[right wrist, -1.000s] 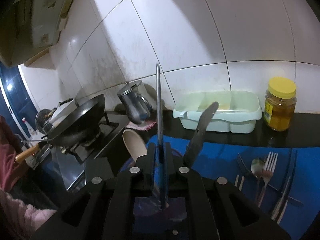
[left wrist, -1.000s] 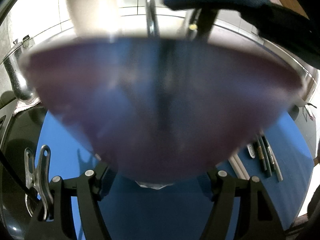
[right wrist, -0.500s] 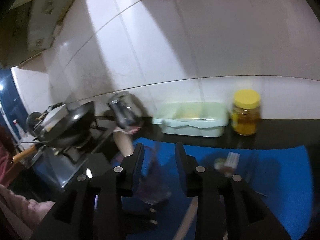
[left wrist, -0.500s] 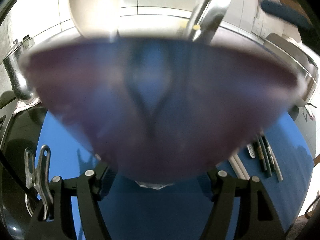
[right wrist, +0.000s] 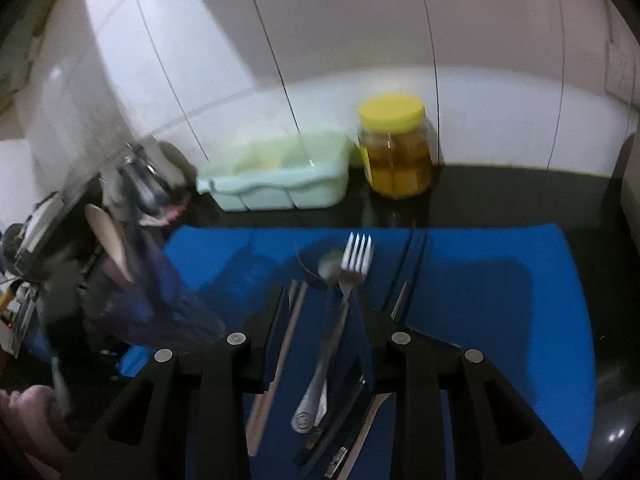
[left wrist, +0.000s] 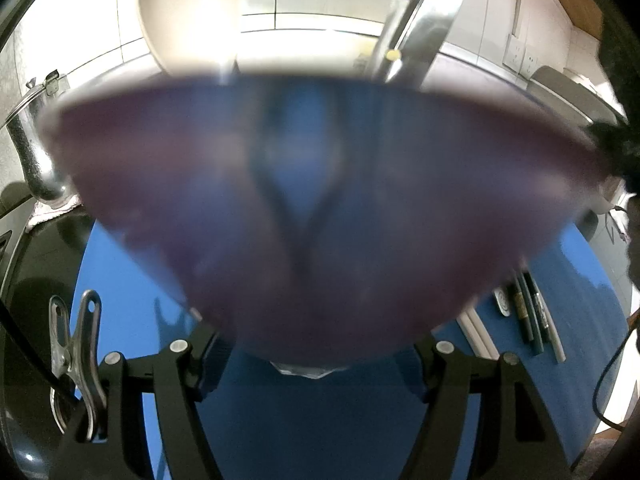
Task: Organize utensils
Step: 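Move the right tool back over the mat toward the metal fork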
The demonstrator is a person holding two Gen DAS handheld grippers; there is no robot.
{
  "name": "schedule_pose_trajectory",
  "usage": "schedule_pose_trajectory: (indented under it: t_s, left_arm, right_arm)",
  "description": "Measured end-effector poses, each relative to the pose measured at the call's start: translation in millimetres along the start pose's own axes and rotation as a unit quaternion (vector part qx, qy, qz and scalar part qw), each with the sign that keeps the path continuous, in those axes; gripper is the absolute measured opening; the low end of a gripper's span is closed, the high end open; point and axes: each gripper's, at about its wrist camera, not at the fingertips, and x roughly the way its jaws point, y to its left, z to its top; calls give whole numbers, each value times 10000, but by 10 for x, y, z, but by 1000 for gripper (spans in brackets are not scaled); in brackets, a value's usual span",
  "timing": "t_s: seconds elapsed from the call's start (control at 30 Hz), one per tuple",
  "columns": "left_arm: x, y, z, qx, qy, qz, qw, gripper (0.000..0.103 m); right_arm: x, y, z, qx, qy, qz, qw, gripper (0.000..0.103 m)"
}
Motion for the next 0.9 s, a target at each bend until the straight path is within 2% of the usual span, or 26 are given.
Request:
schedule_pose_trajectory:
  t_s: [0.17, 0.5, 0.83, 0.87, 0.9]
  left_arm:
    - [-6, 5, -4, -1, 1, 0, 10000, 74]
    - [0, -1, 0, 1, 1, 3, 10000, 74]
    - [-2, 11, 8, 3, 4, 11, 10000, 74]
    - [-3, 12, 7, 3, 4, 10, 10000, 74]
    - [-2, 11, 7, 3, 4, 10, 10000, 74]
  right_arm:
    - [376, -57, 28, 24, 351, -95, 9993, 33]
    - [854, -244, 120, 131, 614, -420, 9971, 33]
    - [1026, -361, 237, 431, 674, 71, 9968, 37]
    - [1029, -368, 247, 426, 653, 47, 9969, 37]
    - [1021, -368, 248, 422, 627, 10, 9971, 31]
